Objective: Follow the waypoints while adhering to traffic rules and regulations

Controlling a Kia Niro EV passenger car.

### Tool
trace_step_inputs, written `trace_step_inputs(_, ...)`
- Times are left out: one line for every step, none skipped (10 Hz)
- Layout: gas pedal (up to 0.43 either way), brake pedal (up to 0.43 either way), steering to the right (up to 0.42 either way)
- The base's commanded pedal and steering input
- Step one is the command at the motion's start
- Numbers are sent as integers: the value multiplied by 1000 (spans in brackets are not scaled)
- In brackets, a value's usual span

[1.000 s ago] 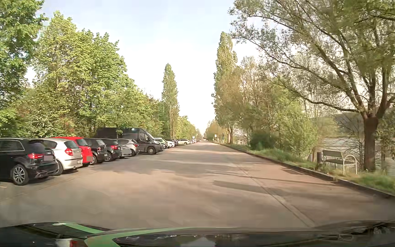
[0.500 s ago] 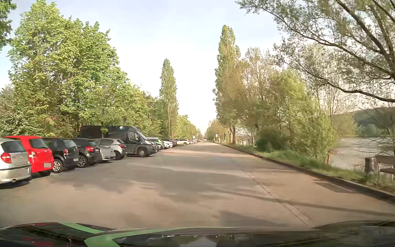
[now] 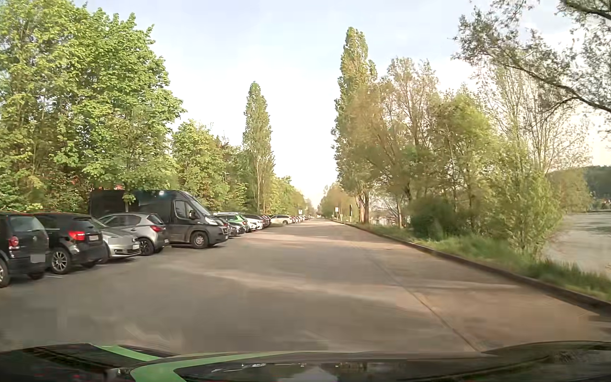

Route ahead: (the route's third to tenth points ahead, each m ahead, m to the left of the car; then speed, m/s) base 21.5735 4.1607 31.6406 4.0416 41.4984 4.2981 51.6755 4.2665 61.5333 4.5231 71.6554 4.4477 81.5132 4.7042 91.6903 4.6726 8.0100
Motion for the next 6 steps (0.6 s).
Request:
trace_step_inputs(79,0,2)
trace_step_inputs(79,0,2)
trace_step_inputs(79,0,3)
trace_step_inputs(79,0,3)
trace_step_inputs(79,0,3)
trace_step_inputs(79,0,3)
